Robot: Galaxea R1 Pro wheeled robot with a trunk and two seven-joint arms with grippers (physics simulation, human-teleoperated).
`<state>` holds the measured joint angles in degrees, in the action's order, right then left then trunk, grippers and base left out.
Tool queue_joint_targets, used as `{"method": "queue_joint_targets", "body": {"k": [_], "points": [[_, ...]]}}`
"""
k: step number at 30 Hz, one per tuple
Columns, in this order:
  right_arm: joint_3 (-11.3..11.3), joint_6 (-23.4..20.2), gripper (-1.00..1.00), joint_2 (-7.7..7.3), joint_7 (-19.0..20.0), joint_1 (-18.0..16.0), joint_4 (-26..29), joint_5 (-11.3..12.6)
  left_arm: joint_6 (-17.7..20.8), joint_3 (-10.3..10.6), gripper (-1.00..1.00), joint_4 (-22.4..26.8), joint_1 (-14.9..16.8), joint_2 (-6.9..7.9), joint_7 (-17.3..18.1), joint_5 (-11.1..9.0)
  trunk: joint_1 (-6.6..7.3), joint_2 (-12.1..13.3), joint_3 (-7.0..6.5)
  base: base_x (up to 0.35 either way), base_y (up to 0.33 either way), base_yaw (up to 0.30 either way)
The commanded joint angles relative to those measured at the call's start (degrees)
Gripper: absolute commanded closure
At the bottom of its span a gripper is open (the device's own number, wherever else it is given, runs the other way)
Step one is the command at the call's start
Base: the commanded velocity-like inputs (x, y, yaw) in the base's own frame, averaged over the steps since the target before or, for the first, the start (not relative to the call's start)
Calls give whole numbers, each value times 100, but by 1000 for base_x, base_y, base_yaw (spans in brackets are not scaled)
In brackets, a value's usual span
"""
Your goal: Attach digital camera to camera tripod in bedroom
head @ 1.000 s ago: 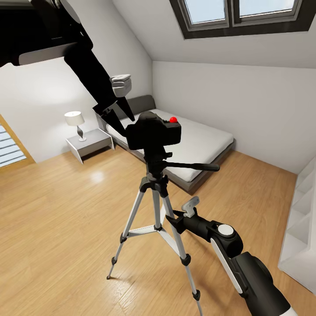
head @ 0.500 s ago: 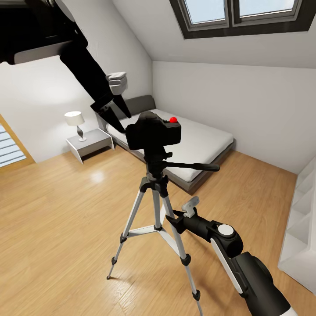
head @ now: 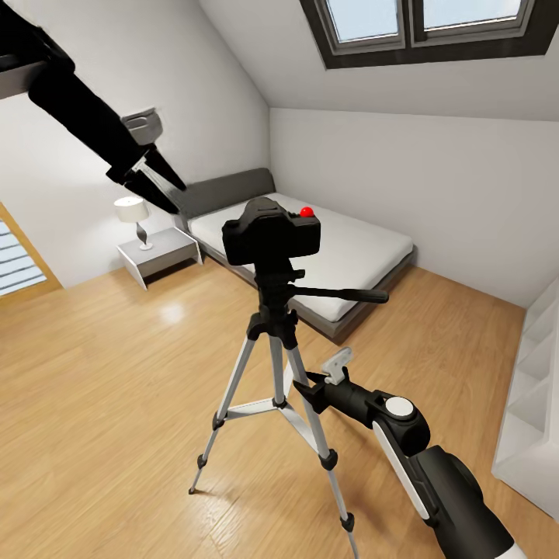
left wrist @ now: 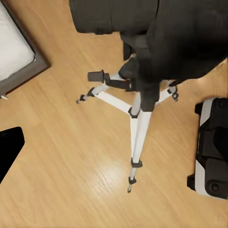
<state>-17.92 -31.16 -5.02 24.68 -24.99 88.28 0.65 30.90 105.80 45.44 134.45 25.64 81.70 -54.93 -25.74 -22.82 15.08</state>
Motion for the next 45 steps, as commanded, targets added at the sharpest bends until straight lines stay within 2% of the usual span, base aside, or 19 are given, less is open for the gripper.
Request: {"method": "queue_joint_targets", "body": {"k": [1,5,8,10,13,17,23,24,29,32,33,39,45], "points": [[-10,-30,100,-5,10,-6,-355,-128,52,18,-100,-1,-24,103,-30,-47,-4,-10,12,0,0,0],[-10,-30,100,-7,10,-3,-355,-127,40,-22,-100,-173,-385,491,-453,-53,-4,-10,12,0,0,0],[-9,-30,100,-7,10,-4,-355,-126,44,-91,-100,-334,-887,793,-1013,-127,-4,-10,12,0,0,0],[-8,-30,100,-8,10,-5,-355,-126,42,-223,-100,-398,-1299,994,-1433,-284,-4,-10,12,0,0,0],[-9,-31,100,-8,10,-5,-355,-126,31,-546,-100,-452,-1988,1248,-2089,-616,-4,-10,12,0,0,0],[-5,-31,100,-8,16,-6,-355,-126,-50,-1200,-100,-515,-2930,1447,-2962,-997,-4,-10,12,0,0,0],[-2,-31,100,-8,17,-6,-355,-126,-170,-2433,-100,-550,-4138,1558,-4052,-1234,-4,-10,12,0,0,0],[-2,-31,100,-8,17,-6,-355,-126,-170,-2433,-100,-550,-4138,1558,-4052,-1234,-4,-10,12,0,0,0],[-2,-31,100,-8,19,-6,-355,-126,-139,-3453,-100,-560,-4875,1594,-4416,-1309,-4,-10,12,0,0,0],[-2,-31,100,-8,21,-6,-355,-126,8,-3966,-100,-561,-5259,1590,-4506,-1327,-4,-10,12,0,0,0],[-2,-31,100,-8,22,-6,-355,-126,135,-4200,-100,-562,-5470,1588,-4545,-1332,-4,-10,12,0,0,0],[-1,-31,100,-8,26,-1,-353,-126,389,-4489,-100,-563,-5884,1597,-4594,-1339,-4,-10,12,0,0,0],[-8,-31,100,-8,28,2,-354,-126,465,-4609,-100,-566,-6410,1586,-4773,-1356,-4,-10,12,0,0,0]]}}
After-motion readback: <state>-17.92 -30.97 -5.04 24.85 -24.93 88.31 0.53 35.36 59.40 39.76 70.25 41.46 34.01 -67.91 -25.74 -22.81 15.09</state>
